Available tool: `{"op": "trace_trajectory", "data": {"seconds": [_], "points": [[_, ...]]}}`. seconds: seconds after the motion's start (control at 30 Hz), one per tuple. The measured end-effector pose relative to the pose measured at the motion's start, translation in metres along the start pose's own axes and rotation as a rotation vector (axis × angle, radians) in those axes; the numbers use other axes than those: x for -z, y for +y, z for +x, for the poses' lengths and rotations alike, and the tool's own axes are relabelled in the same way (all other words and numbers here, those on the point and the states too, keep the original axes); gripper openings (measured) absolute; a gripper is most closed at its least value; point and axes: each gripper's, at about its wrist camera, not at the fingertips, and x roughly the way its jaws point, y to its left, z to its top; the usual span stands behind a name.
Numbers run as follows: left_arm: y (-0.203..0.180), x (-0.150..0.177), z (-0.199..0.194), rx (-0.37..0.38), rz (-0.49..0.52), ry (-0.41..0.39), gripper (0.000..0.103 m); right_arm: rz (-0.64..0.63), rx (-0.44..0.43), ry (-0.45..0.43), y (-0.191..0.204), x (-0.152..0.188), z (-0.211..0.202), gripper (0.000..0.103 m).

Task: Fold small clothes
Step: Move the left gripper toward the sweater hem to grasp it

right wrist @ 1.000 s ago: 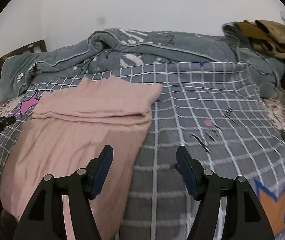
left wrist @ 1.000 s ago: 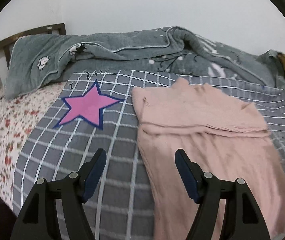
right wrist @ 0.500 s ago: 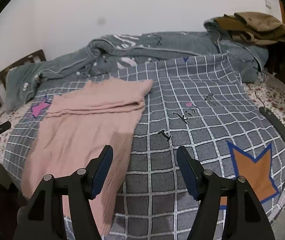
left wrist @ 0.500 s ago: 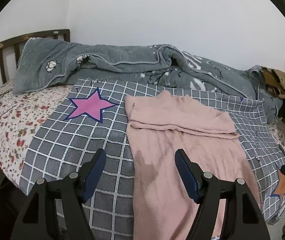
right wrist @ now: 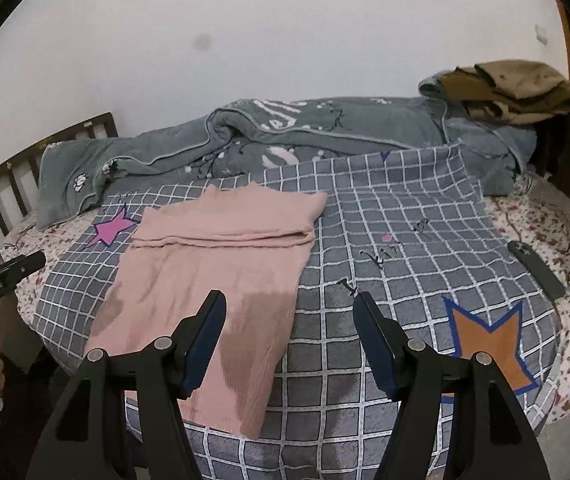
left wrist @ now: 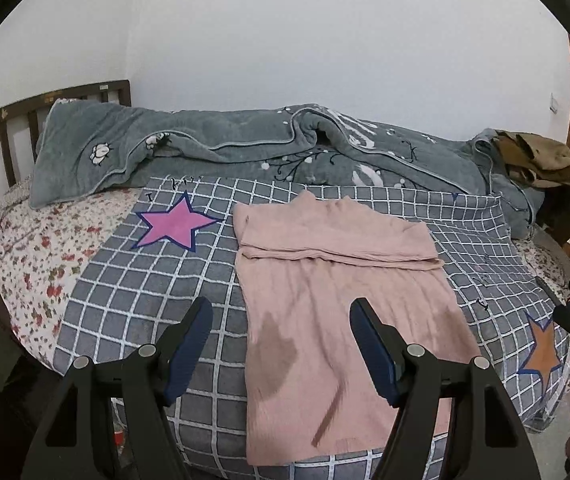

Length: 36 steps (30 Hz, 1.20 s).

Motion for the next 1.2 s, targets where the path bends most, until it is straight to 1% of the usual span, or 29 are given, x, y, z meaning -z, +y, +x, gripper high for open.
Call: {"op": "trace_trajectory", "data": {"seconds": [0.07, 0.17, 0.37, 0.53, 0.63, 0.7, 0.77, 0.83, 0.93, 1.0, 1.03, 1.1, 1.13, 1.17, 1.2], "points": [[0.004, 0.004, 0.001, 0.013, -0.02, 0.008, 0.07, -0.009, -0.002, -0.004, 0.004, 0.002, -0.001, 0.071], [0.012, 0.011, 0.005, 0.016, -0.048, 0.038, 0.07, -0.024, 0.006, -0.006, 0.009, 0.007, 0.0, 0.072], [0.034, 0.028, 0.02, 0.004, -0.098, 0.072, 0.069, -0.042, 0.008, 0.007, 0.019, 0.02, 0.008, 0.072], [0.044, 0.05, 0.037, 0.031, -0.111, 0.115, 0.069, -0.029, -0.058, 0.079, 0.019, 0.037, 0.03, 0.072], [0.044, 0.066, 0.05, 0.034, -0.097, 0.145, 0.069, -0.034, -0.072, 0.112, 0.021, 0.053, 0.044, 0.071], [0.043, 0.075, 0.059, 0.036, -0.092, 0.166, 0.068, -0.029, -0.088, 0.14, 0.021, 0.064, 0.054, 0.07], [0.043, 0.087, 0.069, 0.054, -0.102, 0.202, 0.067, -0.024, -0.107, 0.164, 0.021, 0.073, 0.061, 0.067], [0.041, 0.097, 0.077, 0.078, -0.106, 0.231, 0.06, -0.021, -0.124, 0.178, 0.021, 0.082, 0.067, 0.067], [0.036, 0.106, 0.084, 0.076, -0.086, 0.248, 0.054, -0.009, -0.145, 0.194, 0.023, 0.092, 0.077, 0.066], [0.032, 0.109, 0.088, 0.074, -0.068, 0.255, 0.05, -0.002, -0.155, 0.213, 0.025, 0.097, 0.085, 0.062], [0.031, 0.109, 0.091, 0.071, -0.065, 0.261, 0.047, -0.002, -0.156, 0.22, 0.026, 0.099, 0.089, 0.059], [0.031, 0.111, 0.095, 0.069, -0.073, 0.271, 0.042, -0.005, -0.15, 0.234, 0.028, 0.103, 0.097, 0.054], [0.031, 0.112, 0.097, 0.074, -0.081, 0.277, 0.036, -0.004, -0.143, 0.239, 0.028, 0.105, 0.101, 0.051], [0.03, 0.112, 0.1, 0.084, -0.086, 0.281, 0.03, 0.004, -0.135, 0.247, 0.027, 0.106, 0.106, 0.045], [0.028, 0.112, 0.101, 0.088, -0.088, 0.284, 0.019, 0.022, -0.127, 0.26, 0.027, 0.108, 0.112, 0.04]]}}
